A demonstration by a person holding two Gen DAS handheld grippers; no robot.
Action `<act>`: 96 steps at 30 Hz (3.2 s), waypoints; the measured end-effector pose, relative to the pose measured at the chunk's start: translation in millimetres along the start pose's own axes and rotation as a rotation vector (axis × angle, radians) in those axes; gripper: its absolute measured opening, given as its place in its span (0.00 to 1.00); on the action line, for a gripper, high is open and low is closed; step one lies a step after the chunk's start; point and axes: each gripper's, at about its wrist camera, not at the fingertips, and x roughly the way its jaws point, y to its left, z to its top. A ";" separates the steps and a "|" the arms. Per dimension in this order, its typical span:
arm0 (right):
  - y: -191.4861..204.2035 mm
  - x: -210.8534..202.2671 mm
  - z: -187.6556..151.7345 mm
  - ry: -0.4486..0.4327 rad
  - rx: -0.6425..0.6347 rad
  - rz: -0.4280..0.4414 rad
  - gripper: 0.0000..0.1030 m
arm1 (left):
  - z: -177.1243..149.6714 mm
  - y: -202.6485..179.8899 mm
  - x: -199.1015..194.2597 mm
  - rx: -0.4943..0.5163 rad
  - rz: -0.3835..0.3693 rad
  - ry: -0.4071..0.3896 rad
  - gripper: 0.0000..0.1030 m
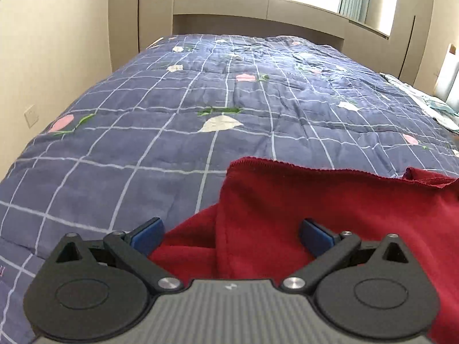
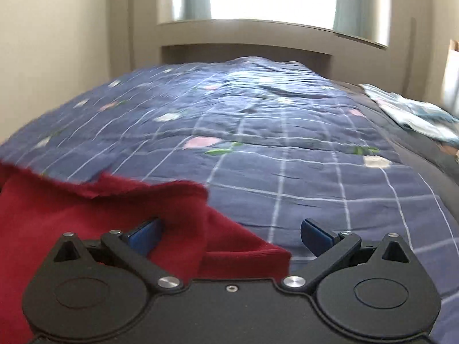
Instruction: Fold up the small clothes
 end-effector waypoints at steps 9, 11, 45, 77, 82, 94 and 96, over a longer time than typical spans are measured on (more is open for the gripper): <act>48.2 -22.2 25.1 -0.044 -0.247 0.104 0.99 | 22.1 -12.8 -29.3 -0.001 0.026 -0.072 1.00; 69.2 -12.9 24.9 -0.009 -0.280 0.185 0.99 | 24.5 -28.9 -21.6 0.039 0.042 -0.054 1.00; 80.3 -134.5 -79.3 -0.028 -0.198 0.074 0.99 | 4.9 -19.8 11.6 -0.097 0.041 -0.046 1.00; 47.7 -148.7 -108.2 -0.062 0.025 0.021 0.99 | -168.2 -29.8 -150.9 -0.194 0.173 -0.236 1.00; 63.0 -154.3 -111.4 -0.114 -0.065 -0.057 0.99 | -170.2 -25.9 -154.3 -0.221 0.142 -0.253 1.00; 89.7 -175.5 -74.2 -0.231 0.004 -0.050 1.00 | -171.2 -26.5 -152.3 -0.214 0.147 -0.252 1.00; 108.3 -162.3 -60.5 -0.213 -0.055 -0.031 1.00 | -171.2 -26.3 -152.2 -0.214 0.144 -0.252 1.00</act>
